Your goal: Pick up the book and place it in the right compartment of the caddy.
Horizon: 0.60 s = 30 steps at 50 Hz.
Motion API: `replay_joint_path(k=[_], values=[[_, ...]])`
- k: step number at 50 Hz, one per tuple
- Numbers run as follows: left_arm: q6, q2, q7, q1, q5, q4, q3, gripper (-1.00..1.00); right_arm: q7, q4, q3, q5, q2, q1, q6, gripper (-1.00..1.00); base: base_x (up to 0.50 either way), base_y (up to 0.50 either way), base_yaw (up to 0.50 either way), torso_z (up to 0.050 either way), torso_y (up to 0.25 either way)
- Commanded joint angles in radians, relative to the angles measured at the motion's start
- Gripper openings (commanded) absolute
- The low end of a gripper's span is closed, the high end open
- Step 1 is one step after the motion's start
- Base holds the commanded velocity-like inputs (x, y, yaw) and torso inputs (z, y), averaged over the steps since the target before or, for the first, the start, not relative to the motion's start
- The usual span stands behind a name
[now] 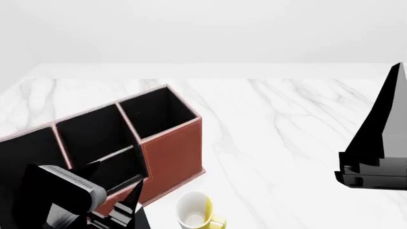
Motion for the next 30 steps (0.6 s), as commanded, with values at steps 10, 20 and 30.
replay_joint_path(k=[10,20,30], values=[[-0.019,0.024,0.072,0.049,0.131,-0.068,0.089,1.0,0.01,0.001,-0.101,0.003,-0.011,0.098,0.005,1.0,0.0,0.0,0.0,0.0,0.0],[-0.044,0.012,0.064,0.038,0.116,-0.081,0.106,1.0,0.016,0.002,-0.133,0.002,-0.015,0.125,0.006,1.0,0.0,0.0,0.0,0.0,0.0],[-0.148,-0.007,0.005,-0.031,0.035,-0.12,0.161,1.0,0.017,0.004,-0.149,0.002,-0.015,0.138,0.004,1.0,0.0,0.0,0.0,0.0,0.0]])
